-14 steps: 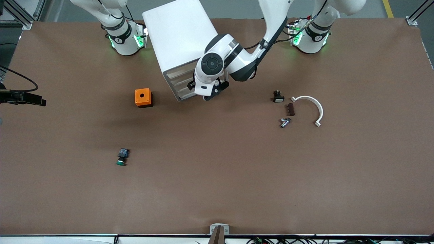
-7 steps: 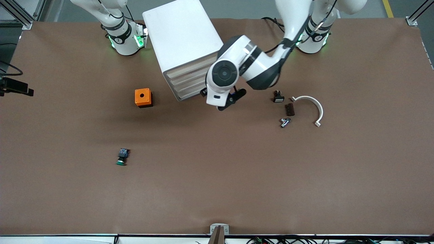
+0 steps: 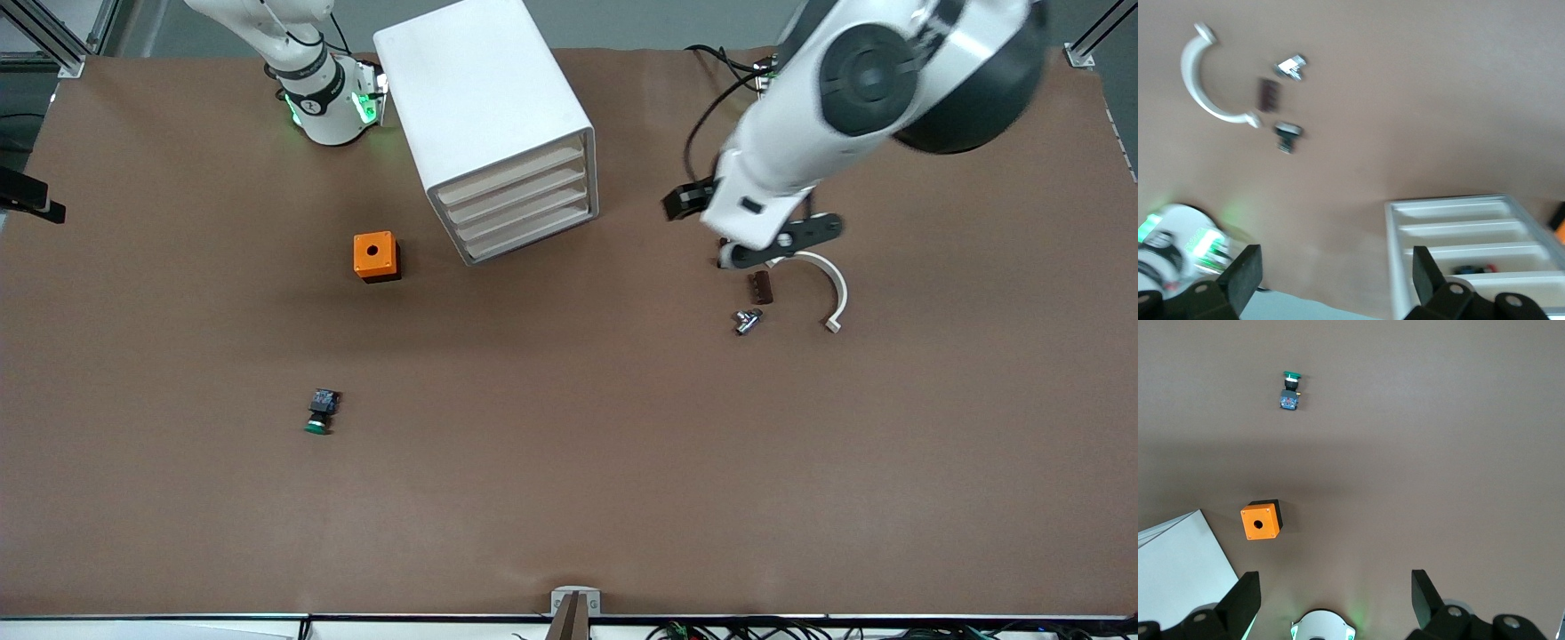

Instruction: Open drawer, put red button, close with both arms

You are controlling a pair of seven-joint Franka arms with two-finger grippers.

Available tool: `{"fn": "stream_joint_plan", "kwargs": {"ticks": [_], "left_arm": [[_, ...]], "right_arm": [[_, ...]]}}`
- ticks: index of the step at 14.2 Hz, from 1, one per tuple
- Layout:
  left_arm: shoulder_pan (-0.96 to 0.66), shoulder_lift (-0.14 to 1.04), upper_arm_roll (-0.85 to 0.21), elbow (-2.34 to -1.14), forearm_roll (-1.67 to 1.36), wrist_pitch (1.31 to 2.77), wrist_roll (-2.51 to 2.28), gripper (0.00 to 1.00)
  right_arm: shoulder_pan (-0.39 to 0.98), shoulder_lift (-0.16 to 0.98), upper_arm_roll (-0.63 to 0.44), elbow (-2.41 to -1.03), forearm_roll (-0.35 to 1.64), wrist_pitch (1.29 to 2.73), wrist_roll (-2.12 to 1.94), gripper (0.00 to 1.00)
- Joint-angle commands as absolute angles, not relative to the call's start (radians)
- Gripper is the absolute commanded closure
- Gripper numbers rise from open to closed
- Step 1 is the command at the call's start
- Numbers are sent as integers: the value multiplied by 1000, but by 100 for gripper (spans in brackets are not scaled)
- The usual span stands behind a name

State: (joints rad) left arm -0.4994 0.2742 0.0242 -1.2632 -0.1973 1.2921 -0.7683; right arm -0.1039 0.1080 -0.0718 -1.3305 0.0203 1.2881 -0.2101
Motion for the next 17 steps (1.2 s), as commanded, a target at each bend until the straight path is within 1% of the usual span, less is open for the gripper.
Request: {"fn": "stream_joint_plan", "kwargs": {"ticks": [1, 3, 5, 8, 10, 13, 17], "left_arm": [[-398, 195, 18, -1328, -153, 1255, -570, 1], [-324, 143, 15, -1386, -83, 1243, -403, 1], [-229, 117, 9, -1425, -57, 1246, -290, 1], [-112, 109, -26, -1440, -34, 1272, -180, 1], [-83, 95, -31, -1475, -5, 1322, -150, 1], [-20, 40, -49, -1572, -6, 1463, -131, 1], [17, -1, -46, -1591, -6, 1515, -81, 1]], "right_arm": [[-109, -1, -61, -1467, 35, 1351, -224, 0], [-103, -81, -61, -1575, 35, 1408, -222, 0], [-78, -133, -66, -1641, 34, 1434, -212, 0], [-52, -159, -71, -1660, 32, 1433, -198, 0], [-41, -187, -78, -1689, 29, 1436, -196, 0], [-12, -195, -115, -1695, 14, 1448, -198, 0], [-14, -199, -117, -1695, 15, 1454, -161, 0]]}}
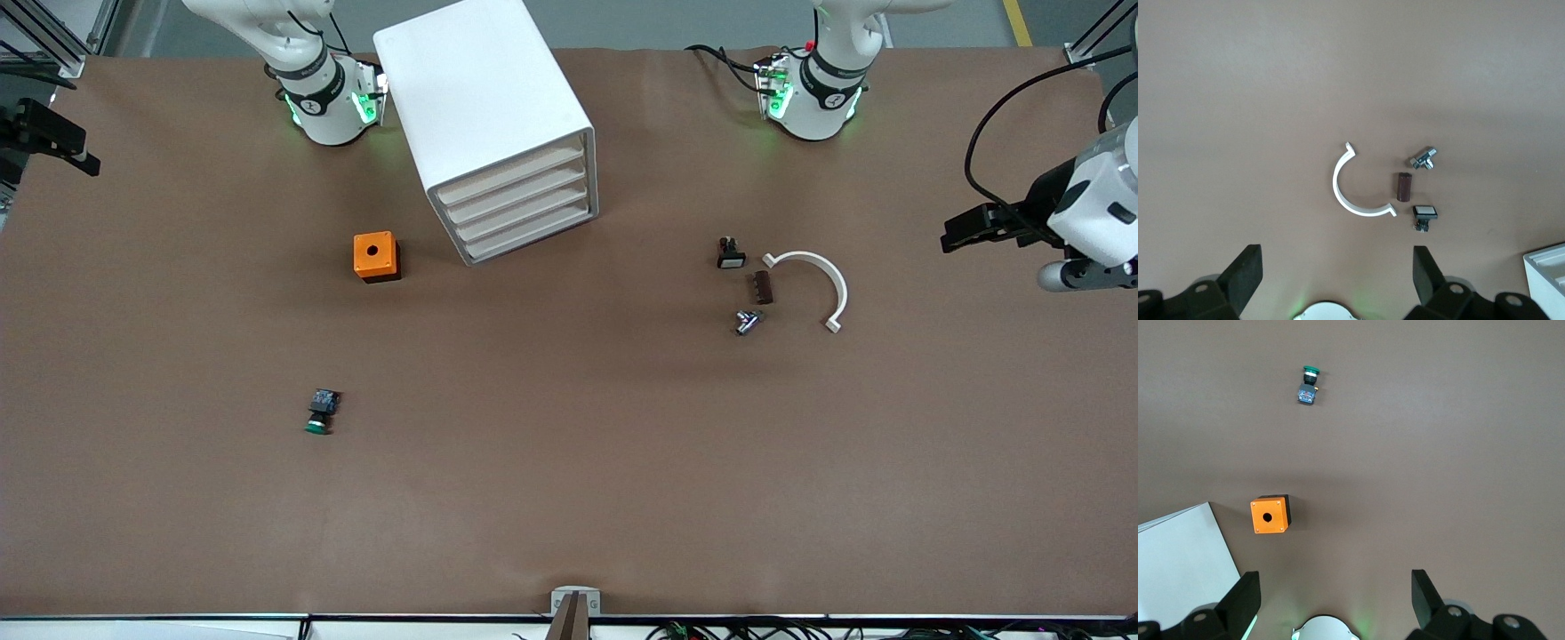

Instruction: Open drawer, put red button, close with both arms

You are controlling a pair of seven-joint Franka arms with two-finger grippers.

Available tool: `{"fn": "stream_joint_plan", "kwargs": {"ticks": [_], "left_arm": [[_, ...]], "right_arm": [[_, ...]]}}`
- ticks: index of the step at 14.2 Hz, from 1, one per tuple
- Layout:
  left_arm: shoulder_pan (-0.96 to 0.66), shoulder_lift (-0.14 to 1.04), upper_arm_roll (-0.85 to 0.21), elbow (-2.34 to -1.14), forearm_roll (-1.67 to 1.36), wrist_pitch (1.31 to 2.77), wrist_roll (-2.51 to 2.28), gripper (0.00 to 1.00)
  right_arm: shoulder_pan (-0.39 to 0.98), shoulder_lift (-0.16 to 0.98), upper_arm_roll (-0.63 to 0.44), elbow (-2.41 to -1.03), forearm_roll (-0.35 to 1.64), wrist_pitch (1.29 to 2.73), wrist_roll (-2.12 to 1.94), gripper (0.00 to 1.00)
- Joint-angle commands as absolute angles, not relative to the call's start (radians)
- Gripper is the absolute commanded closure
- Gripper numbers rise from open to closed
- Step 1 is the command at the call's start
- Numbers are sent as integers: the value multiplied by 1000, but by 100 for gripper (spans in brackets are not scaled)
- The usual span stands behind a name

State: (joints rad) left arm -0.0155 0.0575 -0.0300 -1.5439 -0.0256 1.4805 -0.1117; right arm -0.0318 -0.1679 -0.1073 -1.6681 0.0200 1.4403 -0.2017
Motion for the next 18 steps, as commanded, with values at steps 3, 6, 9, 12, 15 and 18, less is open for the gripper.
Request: {"fn": "stream_joint_plan", "kwargs": {"ticks": [3, 6, 9, 12, 15, 18], "left_arm": [[26, -20, -37, -1583, -2, 1531, -72, 1], [31, -29, -40, -1582, -5, 1532, -83, 1], [52, -29, -38, -1577, -12, 1551, -95, 1], [57, -29, -40, -1575, -17, 1563, -97, 1], [58, -31, -38, -1577, -31, 1565, -115, 1], [58, -32, -40, -1577, -29, 1565, -137, 0]], "right_arm": [[-5, -209, -114, -1694, 17, 1450, -63, 0], [0, -209, -114, -1695, 20, 1450, -46, 0], [0, -209, -114, -1692, 20, 1451, -44, 0], [0, -207, -114, -1692, 20, 1454, -44, 0], [-3, -204, -114, -1687, 20, 1453, -44, 0], [-6, -202, -115, -1687, 18, 1451, -44, 0]]}}
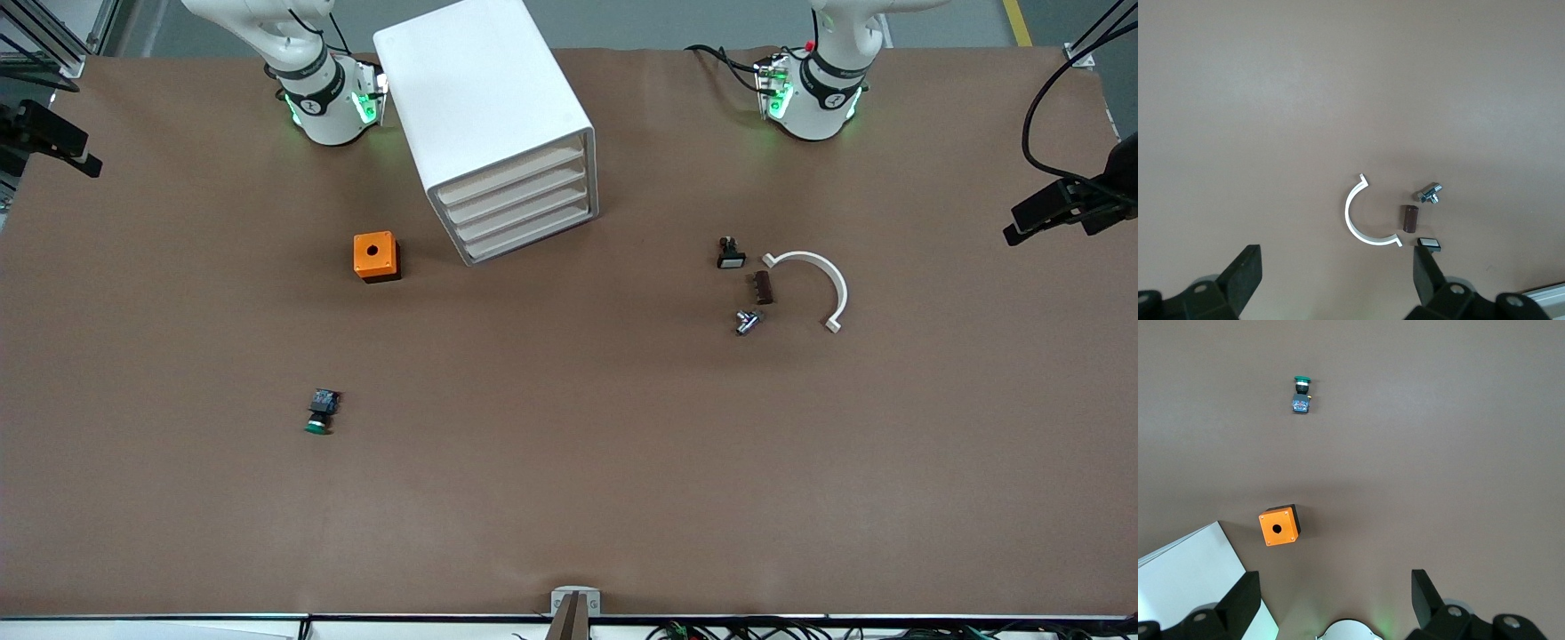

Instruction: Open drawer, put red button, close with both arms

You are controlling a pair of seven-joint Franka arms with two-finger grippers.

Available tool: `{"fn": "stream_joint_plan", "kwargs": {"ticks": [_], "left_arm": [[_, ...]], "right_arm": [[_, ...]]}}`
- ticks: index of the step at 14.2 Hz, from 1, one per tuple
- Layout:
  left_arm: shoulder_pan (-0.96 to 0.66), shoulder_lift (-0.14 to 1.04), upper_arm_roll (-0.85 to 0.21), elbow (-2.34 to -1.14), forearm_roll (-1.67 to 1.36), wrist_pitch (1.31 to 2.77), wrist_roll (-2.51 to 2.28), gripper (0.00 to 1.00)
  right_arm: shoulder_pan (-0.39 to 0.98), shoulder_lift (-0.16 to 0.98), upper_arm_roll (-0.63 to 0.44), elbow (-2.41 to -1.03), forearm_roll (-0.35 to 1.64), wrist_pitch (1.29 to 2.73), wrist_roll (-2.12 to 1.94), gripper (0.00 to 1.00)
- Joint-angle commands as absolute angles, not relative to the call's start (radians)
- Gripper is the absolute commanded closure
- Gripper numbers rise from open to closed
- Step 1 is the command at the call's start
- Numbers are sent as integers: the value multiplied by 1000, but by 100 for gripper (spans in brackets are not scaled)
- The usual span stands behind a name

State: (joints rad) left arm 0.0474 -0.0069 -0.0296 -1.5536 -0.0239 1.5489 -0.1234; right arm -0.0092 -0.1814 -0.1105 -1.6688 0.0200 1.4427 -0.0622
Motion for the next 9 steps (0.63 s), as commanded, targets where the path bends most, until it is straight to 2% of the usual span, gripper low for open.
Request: {"fn": "stream_joint_plan", "kwargs": {"ticks": [1, 9], "left_arm": [[58, -32, -40, -1575, -29, 1563, -135, 1], [60, -29, -40, -1559, -32, 1560, -121, 1]], "right_arm": [[-6, -202, -115, -1687, 17, 1453, -44, 0], [-9, -202, -118, -1693, 25, 1463, -40, 0]]}}
